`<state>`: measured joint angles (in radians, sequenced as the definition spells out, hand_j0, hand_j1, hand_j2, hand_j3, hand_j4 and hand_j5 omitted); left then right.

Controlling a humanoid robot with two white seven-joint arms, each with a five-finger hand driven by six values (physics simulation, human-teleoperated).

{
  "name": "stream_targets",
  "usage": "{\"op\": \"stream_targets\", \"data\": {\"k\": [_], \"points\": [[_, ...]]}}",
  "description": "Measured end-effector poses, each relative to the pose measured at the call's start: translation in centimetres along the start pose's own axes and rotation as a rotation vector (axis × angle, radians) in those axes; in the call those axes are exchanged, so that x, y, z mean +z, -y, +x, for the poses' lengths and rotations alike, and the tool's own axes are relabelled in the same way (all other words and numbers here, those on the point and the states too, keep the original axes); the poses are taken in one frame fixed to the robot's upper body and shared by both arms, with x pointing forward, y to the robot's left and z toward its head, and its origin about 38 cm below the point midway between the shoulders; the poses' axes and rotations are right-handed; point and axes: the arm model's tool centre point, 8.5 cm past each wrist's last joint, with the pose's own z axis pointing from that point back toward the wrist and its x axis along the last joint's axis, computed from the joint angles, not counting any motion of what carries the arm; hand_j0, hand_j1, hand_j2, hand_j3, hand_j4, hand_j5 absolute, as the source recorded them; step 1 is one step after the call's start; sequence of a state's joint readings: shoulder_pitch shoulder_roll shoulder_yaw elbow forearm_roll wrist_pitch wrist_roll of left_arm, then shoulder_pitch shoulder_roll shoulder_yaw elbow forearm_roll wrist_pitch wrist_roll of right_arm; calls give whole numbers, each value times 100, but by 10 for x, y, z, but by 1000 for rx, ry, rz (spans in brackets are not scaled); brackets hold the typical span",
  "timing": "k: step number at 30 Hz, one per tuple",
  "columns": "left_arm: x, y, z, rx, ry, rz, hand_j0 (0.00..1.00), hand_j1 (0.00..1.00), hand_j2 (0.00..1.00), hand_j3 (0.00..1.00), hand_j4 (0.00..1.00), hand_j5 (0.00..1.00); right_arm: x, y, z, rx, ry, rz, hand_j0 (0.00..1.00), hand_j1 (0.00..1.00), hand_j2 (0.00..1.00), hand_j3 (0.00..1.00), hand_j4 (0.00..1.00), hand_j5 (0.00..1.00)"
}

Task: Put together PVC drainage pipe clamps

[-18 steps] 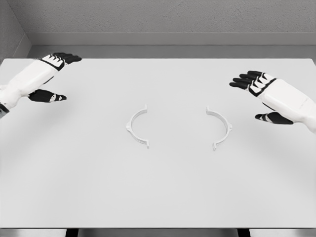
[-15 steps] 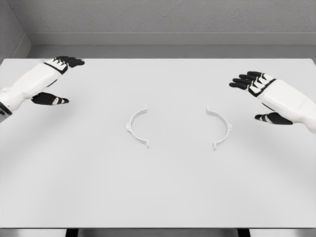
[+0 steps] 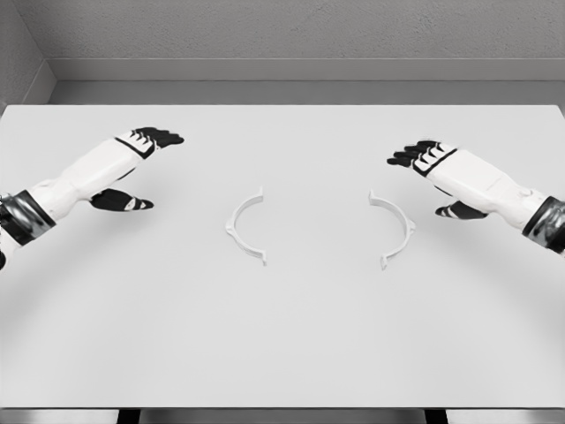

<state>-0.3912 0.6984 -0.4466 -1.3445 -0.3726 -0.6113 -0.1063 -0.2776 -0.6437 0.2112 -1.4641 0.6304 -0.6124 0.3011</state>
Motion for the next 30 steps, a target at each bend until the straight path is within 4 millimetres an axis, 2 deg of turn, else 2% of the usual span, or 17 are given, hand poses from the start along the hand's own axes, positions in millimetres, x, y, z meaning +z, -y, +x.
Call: {"op": "stream_targets", "data": {"k": [3,10,16,20,23,30], "points": [[-4,10,7,10,21,-25,100,100,100,100,100,100,-6,-19,2,-24,4,41,100,100,100,100,100,100],[-7,21,12,19,39,-54,100,100,100,100,100,100,-9,-34,1,-48,-2,74,100,100,100,100,100,100],[-18,28,19,33,62,-59,100,100,100,100,100,100,-13,-31,0,-44,-2,69,100,100,100,100,100,100],[-33,39,31,67,95,-45,100,100,100,100,100,100,-16,-30,1,-46,2,60,100,100,100,100,100,100],[-48,37,35,67,115,-34,100,100,100,100,100,100,-18,-30,2,-48,4,59,100,100,100,100,100,100],[-52,50,36,89,110,-53,100,100,100,100,100,100,-25,-31,3,-54,5,54,100,100,100,100,100,100]]}}
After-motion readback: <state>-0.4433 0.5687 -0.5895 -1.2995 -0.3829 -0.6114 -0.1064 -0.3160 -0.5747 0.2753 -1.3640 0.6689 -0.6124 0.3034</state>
